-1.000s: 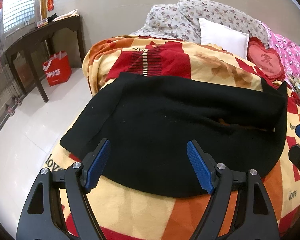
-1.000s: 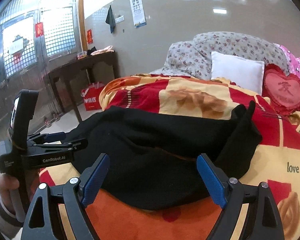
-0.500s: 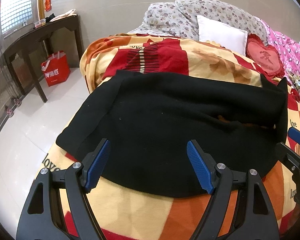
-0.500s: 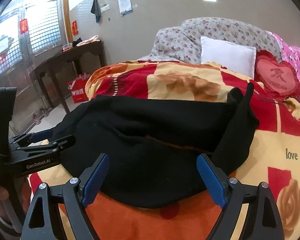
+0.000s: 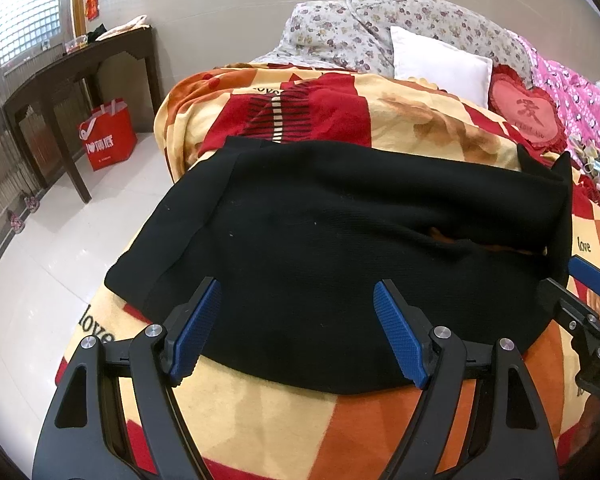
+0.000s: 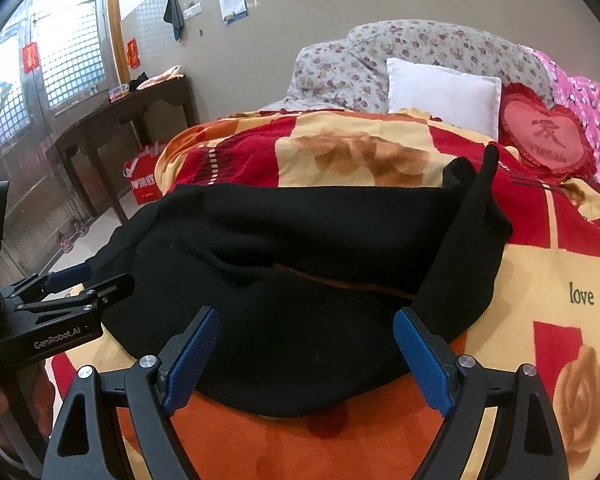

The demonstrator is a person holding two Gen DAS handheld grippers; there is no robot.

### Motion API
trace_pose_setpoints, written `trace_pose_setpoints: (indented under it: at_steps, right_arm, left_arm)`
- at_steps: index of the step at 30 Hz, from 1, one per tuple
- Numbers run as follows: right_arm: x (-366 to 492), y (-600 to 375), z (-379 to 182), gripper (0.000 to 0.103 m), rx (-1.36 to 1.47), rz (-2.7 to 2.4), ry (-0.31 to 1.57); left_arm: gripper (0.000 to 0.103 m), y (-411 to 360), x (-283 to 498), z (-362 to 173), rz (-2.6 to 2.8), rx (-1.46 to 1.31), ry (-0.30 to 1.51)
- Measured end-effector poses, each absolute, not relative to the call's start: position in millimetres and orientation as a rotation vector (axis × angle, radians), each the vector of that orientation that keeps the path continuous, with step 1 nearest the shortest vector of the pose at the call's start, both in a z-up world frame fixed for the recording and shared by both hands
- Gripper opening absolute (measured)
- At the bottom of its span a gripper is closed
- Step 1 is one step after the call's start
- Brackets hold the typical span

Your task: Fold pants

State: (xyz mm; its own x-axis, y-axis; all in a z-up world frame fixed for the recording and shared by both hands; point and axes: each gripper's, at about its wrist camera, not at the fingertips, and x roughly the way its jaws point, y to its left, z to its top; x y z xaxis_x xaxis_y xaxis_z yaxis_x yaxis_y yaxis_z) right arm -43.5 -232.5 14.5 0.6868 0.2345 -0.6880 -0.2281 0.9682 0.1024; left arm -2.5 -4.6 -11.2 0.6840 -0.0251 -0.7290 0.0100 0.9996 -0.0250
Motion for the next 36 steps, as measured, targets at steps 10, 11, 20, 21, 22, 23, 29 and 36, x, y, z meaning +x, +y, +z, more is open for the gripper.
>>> trace_pose_setpoints:
  at_steps: [10, 11, 20, 21, 22, 23, 29, 36]
  right_arm:
    - [-37.4, -234.0, 12.5, 0.088, 0.032, 0.261, 0.787]
    - [-37.1, -233.7, 12.6, 0.088, 0.032, 0.260, 0.786]
    - [-30.0, -231.0, 11.0, 0.088, 0.058, 0.270, 0.798]
    - [-29.3, -230.4, 10.5, 0.088, 0.059, 0.273, 0.800]
    - [-29.4, -229.4, 9.7, 0.088, 0.059, 0.273, 0.800]
    - [-29.4, -228.2, 9.0, 0.088, 0.059, 0.273, 0.802]
    - [-29.2, -225.7, 6.6, 0.088, 0.060, 0.278, 0.808]
    - [-30.5, -225.0, 6.8, 0.088, 0.054, 0.266, 0.814]
  left_arm:
    - [0.079, -3.6, 1.2, -11.5, -0.014, -0.022, 0.827]
    - [0.079, -3.5, 1.7, -12.6, -0.012, -0.022, 0.827]
    - [0.079, -3.0, 3.4, -15.9, -0.004, -0.023, 0.828]
    - [0.079, -2.5, 3.2, -16.1, -0.004, -0.025, 0.828]
    - [0.079, -2.5, 3.0, -16.3, -0.004, -0.028, 0.829]
    - [0.079, -2.3, 3.0, -16.5, -0.005, -0.032, 0.831]
    - [0.079, 0.0, 3.5, -17.8, -0.002, -0.039, 0.837]
    - [0.079, 0.6, 4.2, -17.9, -0.007, -0.043, 0.841]
